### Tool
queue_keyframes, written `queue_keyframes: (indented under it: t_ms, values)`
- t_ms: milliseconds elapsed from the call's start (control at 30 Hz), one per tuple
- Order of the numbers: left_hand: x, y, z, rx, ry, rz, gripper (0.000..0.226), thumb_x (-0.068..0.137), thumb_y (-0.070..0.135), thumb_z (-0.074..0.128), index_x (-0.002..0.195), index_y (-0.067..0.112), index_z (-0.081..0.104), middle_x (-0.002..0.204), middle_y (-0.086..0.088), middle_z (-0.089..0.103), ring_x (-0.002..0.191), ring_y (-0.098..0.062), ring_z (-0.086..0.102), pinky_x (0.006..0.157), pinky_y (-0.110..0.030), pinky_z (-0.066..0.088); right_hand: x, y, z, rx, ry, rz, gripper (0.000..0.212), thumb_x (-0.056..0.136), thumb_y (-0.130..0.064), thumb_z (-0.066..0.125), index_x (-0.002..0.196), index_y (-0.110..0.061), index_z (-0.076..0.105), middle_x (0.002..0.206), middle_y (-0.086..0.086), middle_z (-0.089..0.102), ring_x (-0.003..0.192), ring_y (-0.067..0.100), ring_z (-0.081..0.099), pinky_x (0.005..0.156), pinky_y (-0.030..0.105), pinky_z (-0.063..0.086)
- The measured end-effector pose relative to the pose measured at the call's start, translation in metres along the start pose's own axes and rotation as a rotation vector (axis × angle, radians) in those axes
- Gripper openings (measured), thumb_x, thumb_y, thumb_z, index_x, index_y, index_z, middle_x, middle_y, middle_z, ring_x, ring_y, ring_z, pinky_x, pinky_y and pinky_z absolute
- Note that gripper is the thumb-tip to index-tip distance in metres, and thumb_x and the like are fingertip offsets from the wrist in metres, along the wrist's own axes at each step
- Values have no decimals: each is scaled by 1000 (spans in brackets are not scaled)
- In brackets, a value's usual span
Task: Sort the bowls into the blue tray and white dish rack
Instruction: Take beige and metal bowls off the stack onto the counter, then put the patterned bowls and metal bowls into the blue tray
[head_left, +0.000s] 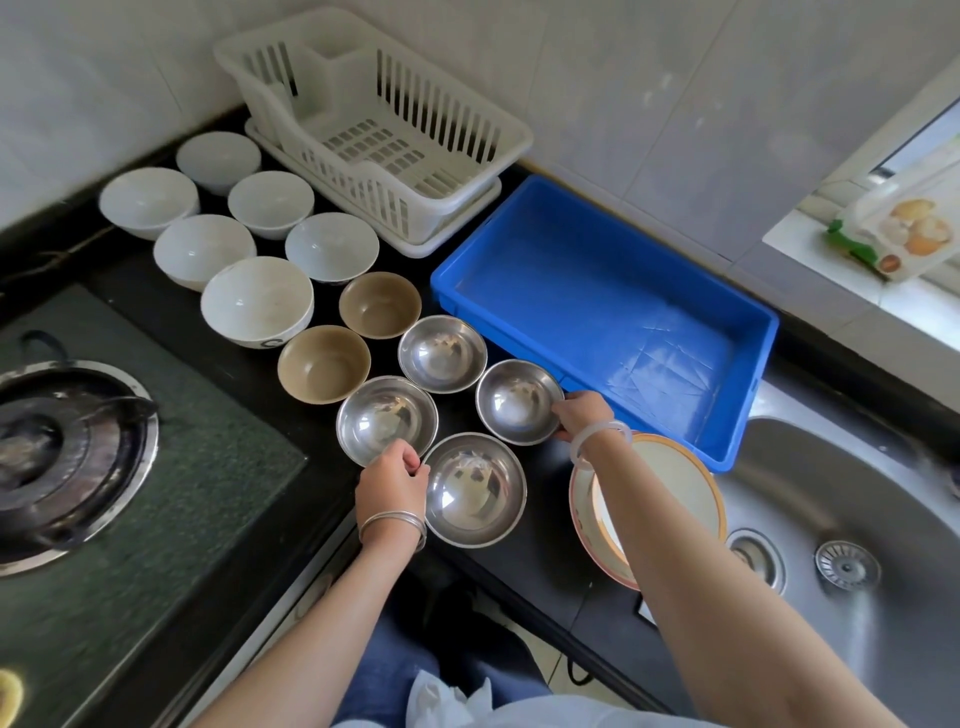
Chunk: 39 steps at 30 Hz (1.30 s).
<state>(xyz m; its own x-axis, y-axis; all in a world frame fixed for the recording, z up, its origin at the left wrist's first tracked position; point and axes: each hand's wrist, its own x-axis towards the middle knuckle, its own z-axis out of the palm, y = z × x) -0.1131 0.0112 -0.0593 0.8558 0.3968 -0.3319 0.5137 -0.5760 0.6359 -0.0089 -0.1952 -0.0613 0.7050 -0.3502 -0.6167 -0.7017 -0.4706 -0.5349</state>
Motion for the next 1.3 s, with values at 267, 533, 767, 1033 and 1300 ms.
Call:
queue_keyframes:
  t_ms: [267,533,767,1033,1300]
  values:
    - [3,16,-8,-18,-29,60,6,84,15,61,82,14,56,77,1,61,70,-22,58,62,-29,44,-36,-2,-25,-110,184,-206,37,90,-14,44,125,-14,56,114,12,65,86,25,55,70,26,37]
    - [-8,83,23,-163,-313,249,8,86,15,58,89,18,65,88,2,67,81,-13,63,70,-23,46,-72,72,-85,-61,521,-207,31,89,-10,49,118,-12,62,117,12,66,95,27,61,74,27,43]
    - [-38,112,77,43,-661,322,38,89,29,56,125,19,56,120,0,64,110,-16,59,85,-24,43,-76,139,-101,-65,483,20,35,92,-19,51,126,-11,57,119,18,65,111,35,57,85,35,42]
    - [-46,110,91,110,-589,380,40,90,13,50,128,25,53,105,2,65,84,-10,53,69,-20,41,-82,151,-87,58,535,64,22,91,-17,48,94,-11,68,91,14,71,76,29,55,64,29,36]
    - [-27,118,86,153,-559,422,38,89,7,44,120,23,59,100,0,68,83,-16,58,64,-25,44,-106,145,-58,169,569,101,22,94,-23,50,99,-12,68,93,6,70,72,16,51,69,26,39]
